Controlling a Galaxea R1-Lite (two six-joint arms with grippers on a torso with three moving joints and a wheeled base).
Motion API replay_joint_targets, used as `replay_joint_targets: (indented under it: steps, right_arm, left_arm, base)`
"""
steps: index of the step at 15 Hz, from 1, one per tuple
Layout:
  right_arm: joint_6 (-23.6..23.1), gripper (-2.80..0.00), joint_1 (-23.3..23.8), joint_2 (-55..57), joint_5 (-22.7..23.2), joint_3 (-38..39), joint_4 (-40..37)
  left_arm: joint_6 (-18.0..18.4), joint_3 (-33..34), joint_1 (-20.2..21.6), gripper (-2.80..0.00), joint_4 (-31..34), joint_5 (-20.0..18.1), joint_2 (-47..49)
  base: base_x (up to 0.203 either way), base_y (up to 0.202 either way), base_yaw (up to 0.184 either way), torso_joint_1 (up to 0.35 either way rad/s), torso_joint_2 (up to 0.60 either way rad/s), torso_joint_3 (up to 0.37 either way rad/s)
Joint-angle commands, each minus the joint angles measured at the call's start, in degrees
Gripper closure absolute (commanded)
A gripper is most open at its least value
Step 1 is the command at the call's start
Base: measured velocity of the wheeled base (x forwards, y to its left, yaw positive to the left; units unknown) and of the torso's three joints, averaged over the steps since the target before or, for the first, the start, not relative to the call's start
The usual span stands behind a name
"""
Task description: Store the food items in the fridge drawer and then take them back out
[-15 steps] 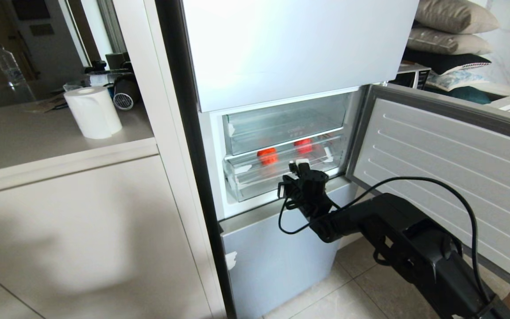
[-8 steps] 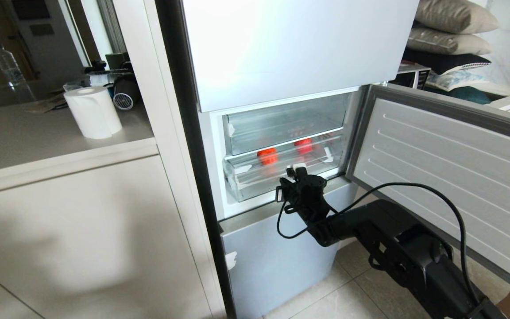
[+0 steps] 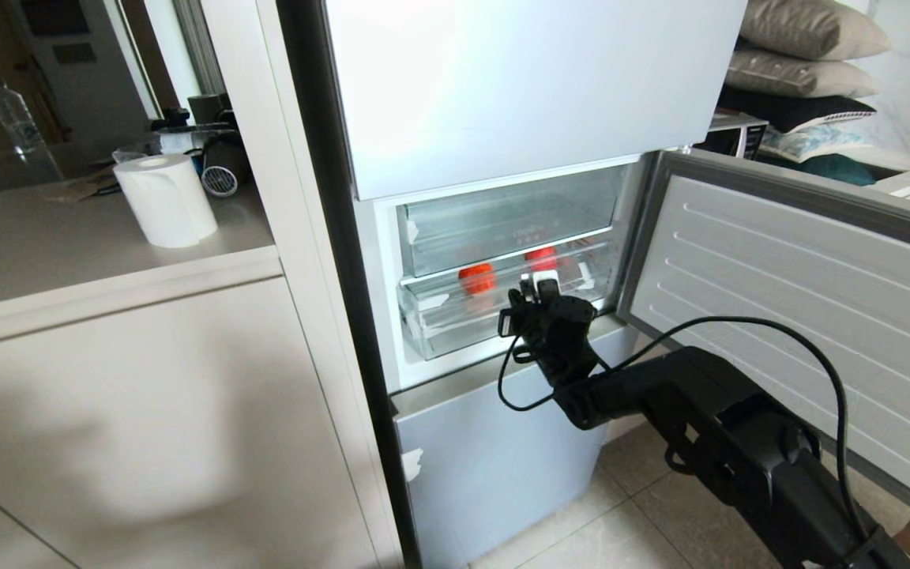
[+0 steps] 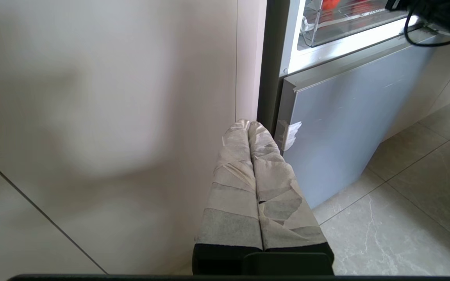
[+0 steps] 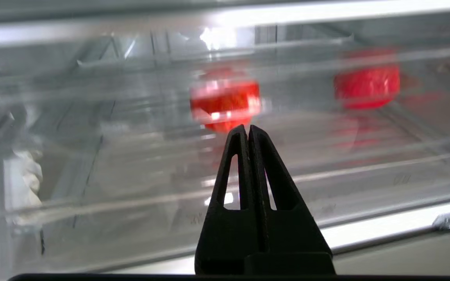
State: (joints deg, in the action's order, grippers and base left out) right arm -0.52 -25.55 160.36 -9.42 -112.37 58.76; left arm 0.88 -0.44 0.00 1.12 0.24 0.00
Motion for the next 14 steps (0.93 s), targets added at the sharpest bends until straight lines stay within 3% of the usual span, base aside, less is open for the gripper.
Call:
replay_joint_targets:
  steps: [1,5,8,10,14]
  right_arm:
    - [0.0,0.00,0.6,-2.8,-0.1,0.0,0.2]
    - [0.1,0.00,1.8,-3.7,-0.2,0.0,-0.1]
    - [-0.5,0.00,1.8,-4.5,-4.7,2.5,1.5]
    - [-1.0,0.00,1.4,-8.1,-5.3,11.8,3.5]
    - [-1.0,0.00,-2.9,-23.9,-3.8,40.7,6.6]
  left_arm:
    - [0.0,0.0,0.0,0.00,0.0,0.0,0.1]
    - [0.0,0.0,0.0,0.00,0.0,0.0,0.1]
    - [0.0,0.0,0.0,0.00,0.0,0.0,0.1]
    - [0.0,0.0,0.0,0.00,0.0,0.0,0.1]
    - [0.0,0.0,0.0,0.00,0.0,0.0,0.1]
  base:
    - [0.000,0.000,0.000,0.000,0.00,0.000]
    - [0.000,0.000,0.000,0.000,0.00,0.000]
    - [0.000,0.000,0.000,0.000,0.00,0.000]
    - [0.000,0.000,0.000,0.000,0.00,0.000]
    - [0.000,0.000,0.000,0.000,0.00,0.000]
